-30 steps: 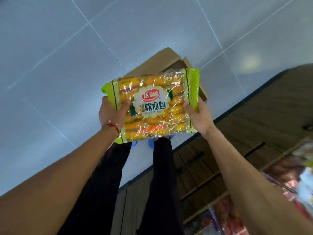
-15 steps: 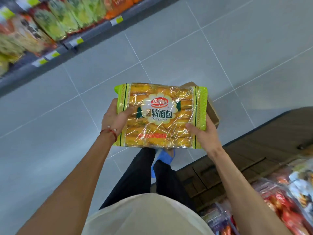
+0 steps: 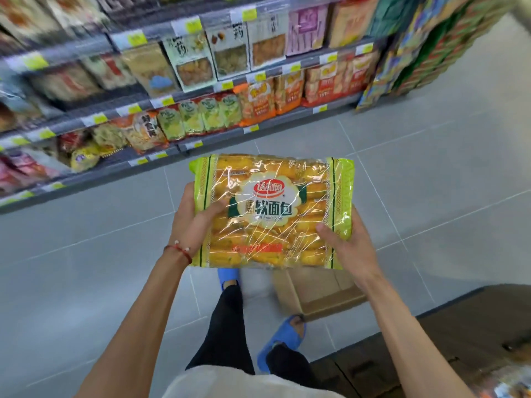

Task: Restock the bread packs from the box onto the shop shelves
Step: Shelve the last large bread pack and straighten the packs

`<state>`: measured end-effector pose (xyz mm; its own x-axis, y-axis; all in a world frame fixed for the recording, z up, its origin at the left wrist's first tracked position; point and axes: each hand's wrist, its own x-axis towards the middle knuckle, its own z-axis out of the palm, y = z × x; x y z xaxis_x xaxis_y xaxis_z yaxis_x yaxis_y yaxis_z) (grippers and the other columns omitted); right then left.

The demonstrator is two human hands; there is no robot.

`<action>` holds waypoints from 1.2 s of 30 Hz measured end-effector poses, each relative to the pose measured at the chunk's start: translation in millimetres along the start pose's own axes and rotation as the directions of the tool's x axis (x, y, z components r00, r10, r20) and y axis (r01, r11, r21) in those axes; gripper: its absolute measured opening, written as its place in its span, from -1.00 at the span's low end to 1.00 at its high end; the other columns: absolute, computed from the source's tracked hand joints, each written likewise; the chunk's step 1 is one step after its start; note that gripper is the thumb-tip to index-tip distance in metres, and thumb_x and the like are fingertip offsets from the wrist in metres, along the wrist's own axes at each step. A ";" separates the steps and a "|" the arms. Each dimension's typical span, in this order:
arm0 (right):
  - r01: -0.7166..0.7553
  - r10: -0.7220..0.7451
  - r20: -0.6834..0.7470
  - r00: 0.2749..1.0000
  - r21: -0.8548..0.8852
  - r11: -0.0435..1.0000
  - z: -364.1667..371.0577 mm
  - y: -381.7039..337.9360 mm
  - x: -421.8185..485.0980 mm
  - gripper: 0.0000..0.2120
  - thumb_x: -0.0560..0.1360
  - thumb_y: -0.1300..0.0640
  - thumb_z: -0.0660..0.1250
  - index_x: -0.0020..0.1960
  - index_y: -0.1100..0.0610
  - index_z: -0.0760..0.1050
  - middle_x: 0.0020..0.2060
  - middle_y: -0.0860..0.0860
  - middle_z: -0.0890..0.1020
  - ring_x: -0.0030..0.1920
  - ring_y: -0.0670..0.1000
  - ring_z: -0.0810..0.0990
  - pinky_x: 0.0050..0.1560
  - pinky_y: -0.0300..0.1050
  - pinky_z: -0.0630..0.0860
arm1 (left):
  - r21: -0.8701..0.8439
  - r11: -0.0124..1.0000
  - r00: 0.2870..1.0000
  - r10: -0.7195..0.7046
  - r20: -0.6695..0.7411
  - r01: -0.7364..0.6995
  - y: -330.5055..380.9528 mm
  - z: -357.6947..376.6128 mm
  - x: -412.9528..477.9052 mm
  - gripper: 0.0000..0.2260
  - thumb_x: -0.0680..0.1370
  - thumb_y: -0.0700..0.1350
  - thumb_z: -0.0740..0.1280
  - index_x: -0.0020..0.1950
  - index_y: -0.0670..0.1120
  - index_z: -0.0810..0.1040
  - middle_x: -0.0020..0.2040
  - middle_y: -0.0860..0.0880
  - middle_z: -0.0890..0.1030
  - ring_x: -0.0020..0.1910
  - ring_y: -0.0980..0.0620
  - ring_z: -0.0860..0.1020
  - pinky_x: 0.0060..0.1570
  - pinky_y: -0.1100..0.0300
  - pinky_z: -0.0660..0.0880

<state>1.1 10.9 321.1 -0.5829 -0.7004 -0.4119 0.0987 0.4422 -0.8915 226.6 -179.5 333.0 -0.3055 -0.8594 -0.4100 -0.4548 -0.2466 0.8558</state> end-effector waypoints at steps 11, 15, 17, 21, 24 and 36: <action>0.215 -0.216 0.010 0.976 0.079 0.974 87.7 -118.2 75.4 -0.39 0.57 0.14 0.44 0.54 -0.10 0.31 0.30 -0.09 0.64 0.26 -0.03 0.67 0.11 -0.07 0.68 | -0.039 0.977 0.977 0.210 -0.040 -0.211 77.6 -100.7 103.5 -0.18 0.50 0.08 0.43 0.62 0.03 0.02 0.60 0.07 0.10 0.56 0.08 0.10 0.46 0.11 0.08; 0.208 -0.206 -0.027 0.978 0.091 0.974 101.0 -145.1 104.7 -0.45 0.58 0.12 0.44 0.49 -0.15 0.33 0.28 -0.11 0.63 0.22 -0.07 0.68 0.05 -0.13 0.69 | -0.019 0.970 0.970 0.241 -0.025 -0.241 101.4 -115.4 137.3 -0.20 0.51 0.05 0.42 0.62 0.01 0.02 0.60 0.06 0.10 0.56 0.07 0.10 0.42 0.13 0.10; 0.199 -0.194 -0.057 0.979 0.107 0.974 102.6 -159.1 124.4 -0.47 0.58 0.09 0.43 0.48 -0.12 0.32 0.24 -0.16 0.64 0.20 -0.08 0.68 0.02 -0.15 0.69 | -0.027 0.968 0.968 0.250 -0.027 -0.251 117.9 -116.3 155.7 -0.21 0.50 0.05 0.43 0.61 0.00 0.07 0.58 0.04 0.17 0.54 0.05 0.16 0.46 0.05 0.15; 0.205 -0.189 -0.115 0.975 0.147 0.968 98.9 -184.5 170.7 -0.53 0.59 0.09 0.41 0.42 -0.12 0.32 0.07 -0.35 0.66 0.15 -0.13 0.69 0.01 -0.15 0.69 | -0.015 0.962 0.962 0.270 -0.046 -0.271 152.7 -107.8 194.6 -0.18 0.47 0.13 0.45 0.60 0.01 0.10 0.57 0.03 0.21 0.53 0.02 0.19 0.45 0.09 0.12; 0.235 -0.206 -0.167 0.964 0.179 0.955 91.9 -204.7 212.0 -0.62 0.60 0.11 0.42 0.31 -0.17 0.39 0.07 -0.29 0.67 0.13 -0.09 0.70 0.03 -0.10 0.70 | 0.025 0.957 0.955 0.288 -0.068 -0.287 180.3 -97.4 230.7 -0.18 0.40 0.25 0.46 0.56 0.09 0.19 0.50 0.05 0.35 0.48 0.00 0.32 0.42 -0.15 0.30; 0.370 -0.295 -0.313 0.903 0.216 0.903 1.6 -299.2 402.8 -0.48 0.58 0.17 0.46 0.47 -0.05 0.40 0.26 -0.09 0.66 0.26 0.00 0.66 0.20 0.07 0.64 | 0.050 0.878 0.864 0.478 -0.157 -0.476 339.6 10.9 371.0 -0.42 0.51 0.01 0.45 0.47 0.04 0.33 0.33 0.21 0.48 0.28 0.24 0.45 0.30 0.13 0.36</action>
<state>-261.9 -404.3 421.6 -0.8077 -0.5875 -0.0498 0.0476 0.0191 -0.9987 -50.4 -577.2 468.0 -0.3503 -0.9308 0.1042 -0.2955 0.2155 0.9307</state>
